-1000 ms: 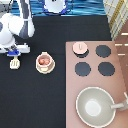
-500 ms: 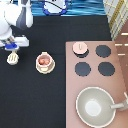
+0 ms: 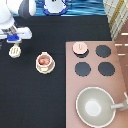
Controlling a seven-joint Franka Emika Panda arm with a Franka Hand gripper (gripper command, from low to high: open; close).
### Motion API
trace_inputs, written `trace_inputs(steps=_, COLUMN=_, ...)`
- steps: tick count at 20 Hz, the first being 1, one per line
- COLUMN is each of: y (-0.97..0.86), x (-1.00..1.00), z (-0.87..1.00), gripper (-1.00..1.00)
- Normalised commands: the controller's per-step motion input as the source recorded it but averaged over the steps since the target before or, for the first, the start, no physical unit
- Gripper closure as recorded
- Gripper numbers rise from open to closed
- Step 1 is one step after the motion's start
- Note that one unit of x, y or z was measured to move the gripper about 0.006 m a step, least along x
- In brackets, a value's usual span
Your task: Take the lid off the pot, put the pot on the plate, and use the tool to push the pot to the front of the table.
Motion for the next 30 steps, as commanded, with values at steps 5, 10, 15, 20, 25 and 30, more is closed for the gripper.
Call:
trace_inputs(steps=5, y=0.64, x=-0.37, z=0.30, gripper=1.00)
trace_inputs(steps=10, y=0.71, x=-0.45, z=0.09, gripper=1.00)
trace_inputs(steps=15, y=0.85, x=-0.55, z=-0.25, gripper=1.00)
trace_inputs(steps=20, y=0.95, x=-0.47, z=-0.50, gripper=1.00)
trace_inputs(steps=25, y=0.52, x=-0.64, z=-0.44, gripper=1.00)
trace_inputs(steps=30, y=0.01, x=-0.49, z=-0.49, gripper=1.00)
